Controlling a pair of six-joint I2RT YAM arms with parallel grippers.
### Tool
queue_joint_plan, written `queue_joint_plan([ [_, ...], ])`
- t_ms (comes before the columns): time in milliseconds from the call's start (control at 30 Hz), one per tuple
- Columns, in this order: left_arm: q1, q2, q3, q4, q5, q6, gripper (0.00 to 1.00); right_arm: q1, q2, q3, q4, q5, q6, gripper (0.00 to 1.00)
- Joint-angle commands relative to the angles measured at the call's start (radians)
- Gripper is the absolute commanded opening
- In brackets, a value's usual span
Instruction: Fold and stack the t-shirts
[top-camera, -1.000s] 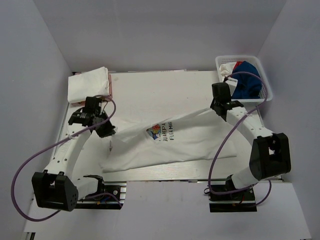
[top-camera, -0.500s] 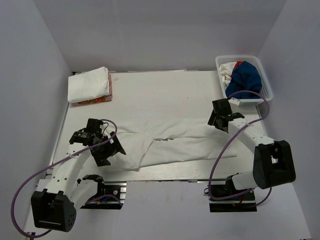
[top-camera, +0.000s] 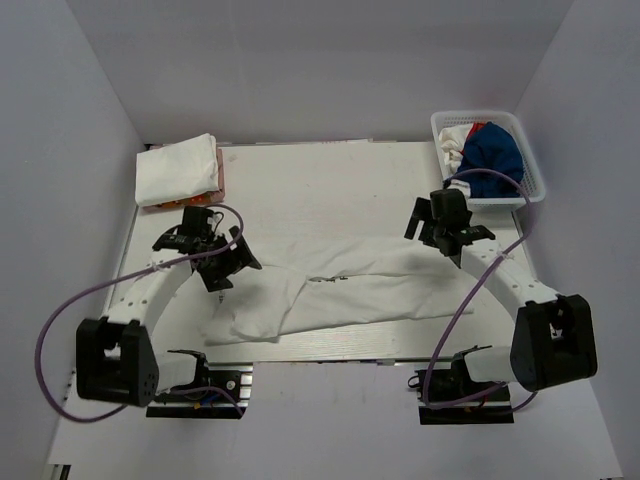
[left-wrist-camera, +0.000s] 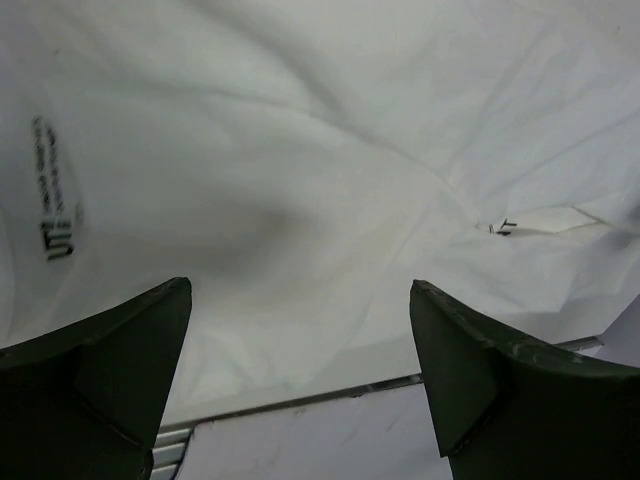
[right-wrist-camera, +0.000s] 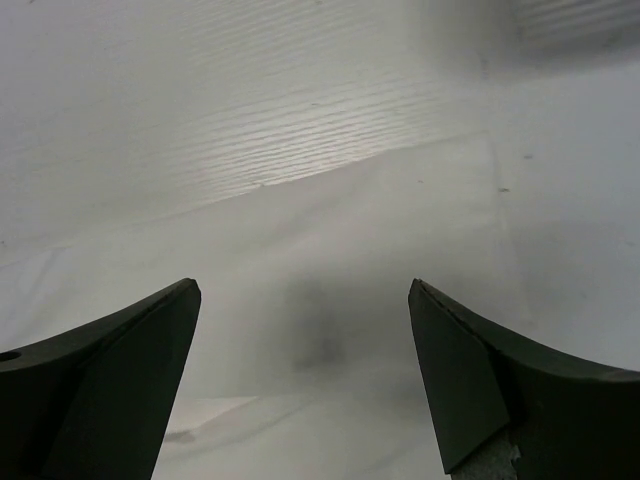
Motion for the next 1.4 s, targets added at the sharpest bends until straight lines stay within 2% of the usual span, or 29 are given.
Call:
queue_joint_plan([
  [0,-0.004,0.124,-0.034,0.234,0.081,-0.011,1.0,0.006,0.082,-0.003,0.129,-0.185,-0.065,0.9],
  [67,-0.013,0.203,-0.034,0.323,0.092,-0.023,1.0,0.006,0.163,0.017,0.134,-0.207,-0.057,0.9],
  [133,-0.026,0.354,-0.005,0.351,0.052,-0.048,1.0,0.005,0.215,0.036,0.12,-0.204,-0.024,0.9],
  [200,-0.04,0.467,0.075,0.382,0.018,-0.057,1.0,0.009,0.246,0.036,0.079,-0.149,0.033,0.9],
  [233,-0.053,0.588,0.11,0.391,0.018,-0.057,1.0,0.012,0.253,0.03,0.082,-0.15,0.076,0.9],
  [333,-0.063,0.783,0.344,0.35,0.003,-0.057,1.0,0.029,0.246,-0.039,0.063,-0.149,0.104,0.9],
  [367,-0.073,0.914,0.506,0.335,0.003,-0.045,1.0,0.052,0.243,-0.094,0.056,-0.15,0.092,0.9],
  [433,-0.084,1.051,0.702,0.296,-0.013,-0.045,1.0,0.084,0.223,-0.16,0.051,-0.207,0.082,0.9],
  [467,-0.084,1.123,0.939,0.27,-0.022,-0.045,1.0,0.098,0.216,-0.186,0.039,-0.234,0.056,0.9],
  [500,-0.084,1.282,1.078,0.211,-0.022,-0.045,1.0,0.114,0.191,-0.206,0.016,-0.359,0.052,0.9],
  [533,-0.095,1.367,1.218,0.198,-0.022,-0.045,1.0,0.177,0.179,-0.217,0.005,-0.4,0.044,0.9],
  [567,-0.095,1.45,1.488,0.198,-0.007,-0.045,1.0,0.21,0.146,-0.229,0.002,-0.46,0.036,0.9],
  [600,-0.095,1.588,1.59,0.294,0.028,-0.093,1.0,0.241,0.133,-0.257,0.006,-0.48,0.041,0.9],
  [633,-0.095,1.63,1.639,0.398,0.079,-0.154,1.0,0.325,0.09,-0.263,0.003,-0.559,0.045,0.9],
  [667,-0.095,1.653,1.637,0.508,0.16,-0.237,1.0,0.357,0.079,-0.263,-0.001,-0.569,0.054,0.9],
  [700,-0.095,1.665,1.615,0.628,0.18,-0.341,1.0,0.389,0.072,-0.259,0.003,-0.586,0.049,0.9],
  [733,-0.107,1.688,1.615,0.759,0.138,-0.366,1.0,0.47,0.076,-0.247,0.0,-0.621,0.023,0.9],
  [867,-0.156,1.715,1.647,0.81,0.041,-0.367,1.0,0.568,0.127,-0.201,0.016,-0.733,-0.094,0.9],
  [1033,-0.168,1.725,1.647,0.822,-0.043,-0.403,1.0,0.686,0.167,-0.162,0.026,-0.724,-0.137,0.9],
  [1067,-0.178,1.735,1.647,0.894,-0.043,-0.42,1.0,0.703,0.155,-0.158,0.022,-0.7,-0.152,0.9],
  [1200,-0.199,1.719,1.695,0.917,-0.008,-0.408,1.0,0.769,0.104,-0.13,0.028,-0.62,-0.18,0.9],
  [1367,-0.208,1.526,1.67,0.847,0.045,-0.257,1.0,0.766,-0.01,-0.108,0.033,-0.398,-0.143,0.9],
])
